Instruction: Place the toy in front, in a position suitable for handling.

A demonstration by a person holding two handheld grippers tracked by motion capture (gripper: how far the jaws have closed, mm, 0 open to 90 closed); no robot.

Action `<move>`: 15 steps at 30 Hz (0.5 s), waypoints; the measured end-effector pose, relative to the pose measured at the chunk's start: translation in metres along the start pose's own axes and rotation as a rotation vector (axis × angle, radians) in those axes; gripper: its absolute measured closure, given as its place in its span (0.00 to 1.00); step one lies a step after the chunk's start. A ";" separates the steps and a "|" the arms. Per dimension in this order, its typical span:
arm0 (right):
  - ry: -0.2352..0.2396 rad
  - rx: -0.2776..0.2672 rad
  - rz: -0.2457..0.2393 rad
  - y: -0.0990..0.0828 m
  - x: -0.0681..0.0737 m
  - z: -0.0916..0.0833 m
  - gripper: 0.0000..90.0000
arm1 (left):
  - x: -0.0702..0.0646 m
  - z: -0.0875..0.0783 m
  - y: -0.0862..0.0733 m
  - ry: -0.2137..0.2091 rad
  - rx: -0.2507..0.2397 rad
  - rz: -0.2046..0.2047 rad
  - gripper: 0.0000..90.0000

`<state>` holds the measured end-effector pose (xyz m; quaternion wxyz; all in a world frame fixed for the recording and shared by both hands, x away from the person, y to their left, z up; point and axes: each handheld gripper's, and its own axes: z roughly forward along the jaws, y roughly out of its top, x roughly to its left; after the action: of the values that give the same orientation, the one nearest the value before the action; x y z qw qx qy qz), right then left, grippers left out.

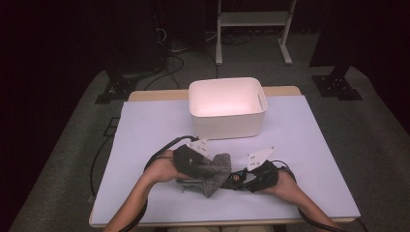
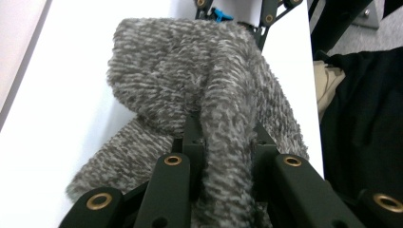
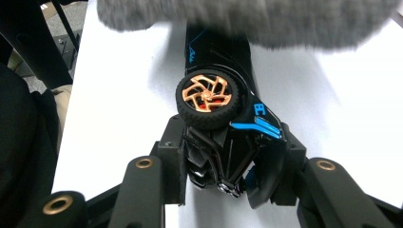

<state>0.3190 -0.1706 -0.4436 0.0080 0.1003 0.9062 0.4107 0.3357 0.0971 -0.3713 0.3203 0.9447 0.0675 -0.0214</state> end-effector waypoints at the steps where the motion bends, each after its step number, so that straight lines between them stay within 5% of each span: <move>1: 0.003 -0.001 0.004 0.000 0.000 0.000 0.63 | 0.001 -0.003 -0.002 0.005 0.001 -0.001 0.83; 8: 0.007 -0.001 0.005 0.000 -0.002 0.000 0.63 | -0.001 -0.003 -0.001 0.013 0.005 0.001 0.83; 15: 0.003 0.003 0.003 0.001 0.000 0.000 0.63 | -0.008 0.024 0.038 -0.032 0.017 0.082 0.83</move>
<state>0.3194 -0.1702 -0.4433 0.0057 0.1009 0.9067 0.4094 0.3332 0.0520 -0.3670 0.3139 0.9489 0.0235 -0.0238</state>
